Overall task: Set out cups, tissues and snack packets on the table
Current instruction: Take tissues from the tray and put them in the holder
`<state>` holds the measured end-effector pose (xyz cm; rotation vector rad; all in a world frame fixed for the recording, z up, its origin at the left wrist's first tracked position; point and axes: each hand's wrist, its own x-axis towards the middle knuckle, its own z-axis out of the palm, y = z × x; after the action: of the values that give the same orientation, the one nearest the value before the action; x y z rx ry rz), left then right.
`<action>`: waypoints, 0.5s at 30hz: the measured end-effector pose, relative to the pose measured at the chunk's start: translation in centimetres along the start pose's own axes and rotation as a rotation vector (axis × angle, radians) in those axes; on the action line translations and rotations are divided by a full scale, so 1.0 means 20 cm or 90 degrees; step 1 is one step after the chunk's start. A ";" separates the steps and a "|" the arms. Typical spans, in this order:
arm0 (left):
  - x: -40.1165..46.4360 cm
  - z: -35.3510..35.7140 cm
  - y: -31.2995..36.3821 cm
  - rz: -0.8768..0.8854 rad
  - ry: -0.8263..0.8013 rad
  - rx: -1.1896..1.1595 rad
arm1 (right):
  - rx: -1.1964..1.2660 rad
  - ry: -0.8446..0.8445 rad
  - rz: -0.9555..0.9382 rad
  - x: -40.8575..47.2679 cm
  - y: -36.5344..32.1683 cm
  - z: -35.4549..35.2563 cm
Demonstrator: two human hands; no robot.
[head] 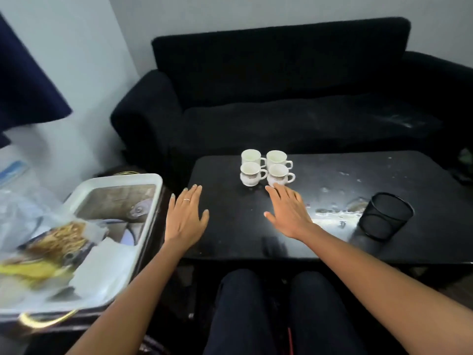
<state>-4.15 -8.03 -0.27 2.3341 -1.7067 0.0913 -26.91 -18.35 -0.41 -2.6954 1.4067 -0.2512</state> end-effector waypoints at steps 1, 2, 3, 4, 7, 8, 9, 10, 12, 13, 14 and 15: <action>-0.03 -0.05 -0.03 -0.019 -0.004 -0.014 | 0.003 -0.001 -0.016 -0.01 -0.05 -0.01; -0.07 -0.11 -0.06 -0.040 -0.011 -0.031 | 0.006 -0.003 -0.036 -0.02 -0.10 -0.01; -0.11 -0.16 -0.09 -0.064 -0.018 -0.049 | 0.013 -0.007 -0.057 -0.02 -0.15 -0.02; -0.14 -0.20 -0.12 -0.089 -0.031 -0.065 | 0.023 -0.013 -0.073 -0.03 -0.20 -0.03; -0.27 -0.29 -0.21 -0.167 -0.104 -0.097 | 0.056 -0.032 -0.131 -0.03 -0.36 -0.07; -0.31 -0.30 -0.24 -0.186 -0.129 -0.107 | 0.067 -0.036 -0.150 -0.03 -0.41 -0.08; -0.35 -0.31 -0.27 -0.205 -0.145 -0.119 | 0.078 -0.041 -0.167 -0.03 -0.46 -0.09; -0.39 -0.32 -0.30 -0.228 -0.153 -0.132 | 0.088 -0.046 -0.184 -0.03 -0.52 -0.09; -0.45 -0.34 -0.34 -0.265 -0.178 -0.149 | 0.107 -0.062 -0.216 -0.03 -0.63 -0.10; -0.46 -0.35 -0.35 -0.271 -0.201 -0.146 | 0.117 -0.076 -0.229 -0.03 -0.69 -0.10; -0.47 -0.36 -0.36 -0.268 -0.228 -0.132 | 0.129 -0.092 -0.241 -0.03 -0.74 -0.10; -0.47 -0.37 -0.37 -0.260 -0.252 -0.113 | 0.140 -0.109 -0.250 -0.03 -0.80 -0.10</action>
<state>0.70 4.50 3.78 2.6267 -1.2722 -0.6043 -14.69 -8.81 3.90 -2.7066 0.7490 -0.1829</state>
